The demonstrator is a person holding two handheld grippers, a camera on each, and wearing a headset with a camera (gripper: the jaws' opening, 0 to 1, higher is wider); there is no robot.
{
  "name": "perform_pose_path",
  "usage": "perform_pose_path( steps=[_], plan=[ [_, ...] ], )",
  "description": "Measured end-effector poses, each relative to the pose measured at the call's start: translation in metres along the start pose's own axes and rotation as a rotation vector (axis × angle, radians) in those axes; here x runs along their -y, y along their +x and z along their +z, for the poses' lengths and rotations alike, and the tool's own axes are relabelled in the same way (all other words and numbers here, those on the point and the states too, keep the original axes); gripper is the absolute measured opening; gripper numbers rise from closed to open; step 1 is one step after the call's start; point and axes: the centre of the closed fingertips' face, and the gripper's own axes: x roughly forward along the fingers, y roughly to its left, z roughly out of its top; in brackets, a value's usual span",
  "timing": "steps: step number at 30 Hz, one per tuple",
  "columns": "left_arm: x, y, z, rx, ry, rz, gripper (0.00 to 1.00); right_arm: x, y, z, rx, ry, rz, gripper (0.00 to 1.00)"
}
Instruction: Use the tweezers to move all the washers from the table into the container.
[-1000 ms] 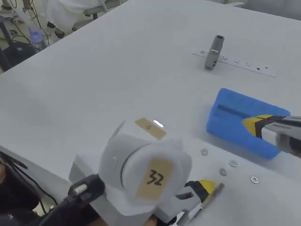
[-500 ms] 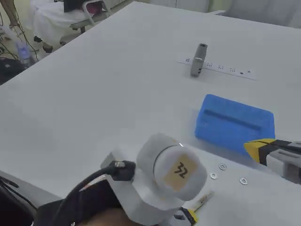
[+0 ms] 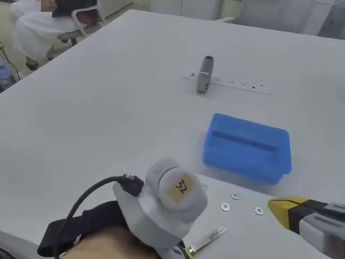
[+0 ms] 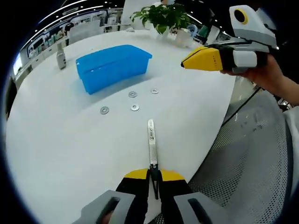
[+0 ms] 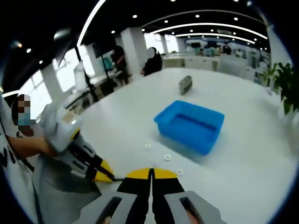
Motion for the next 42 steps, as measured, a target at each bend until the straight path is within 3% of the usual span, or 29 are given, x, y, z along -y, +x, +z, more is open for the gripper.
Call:
perform_pose_path(
  steps=[5, 9, 13, 16, 17, 21, 23, 28, 32, 36, 39, 42],
  plan=[
    [-0.001, -0.001, 0.004, 0.066, 0.027, -0.022, 0.02, -0.017, 0.013, -0.016, -0.050, 0.070, 0.069, 0.00],
    [-0.005, -0.005, 0.010, 0.133, 0.006, -0.059, 0.02, -0.033, 0.025, -0.029, -0.098, 0.148, 0.131, 0.00],
    [-0.010, -0.010, 0.013, 0.177, -0.038, -0.055, 0.01, -0.044, 0.037, -0.035, -0.110, 0.272, 0.189, 0.00],
    [-0.011, -0.018, 0.020, 0.255, -0.090, -0.083, 0.01, -0.051, 0.043, -0.035, -0.110, 0.359, 0.223, 0.07],
    [-0.010, -0.020, 0.022, 0.272, -0.089, -0.084, 0.01, -0.055, 0.045, -0.039, -0.135, 0.395, 0.242, 0.07],
    [-0.004, -0.028, 0.028, 0.308, -0.058, -0.073, 0.01, -0.062, 0.050, -0.027, -0.082, 0.533, 0.290, 0.13],
    [-0.004, -0.033, 0.033, 0.343, -0.037, -0.063, 0.01, -0.063, 0.051, -0.022, -0.062, 0.561, 0.302, 0.14],
    [0.000, -0.043, 0.046, 0.415, 0.005, -0.059, 0.01, -0.064, 0.054, -0.015, -0.040, 0.572, 0.312, 0.13],
    [-0.002, -0.044, 0.049, 0.424, 0.035, -0.047, 0.01, -0.064, 0.054, -0.010, -0.028, 0.568, 0.315, 0.10],
    [-0.003, -0.044, 0.050, 0.431, 0.020, -0.063, 0.02, -0.064, 0.052, -0.007, -0.021, 0.564, 0.321, 0.07],
    [0.000, -0.039, 0.050, 0.418, 0.031, -0.070, 0.03, -0.067, 0.052, -0.001, -0.011, 0.529, 0.334, 0.03],
    [0.000, -0.037, 0.049, 0.415, 0.039, -0.065, 0.04, -0.069, 0.053, -0.002, -0.029, 0.425, 0.325, 0.03]
  ],
)
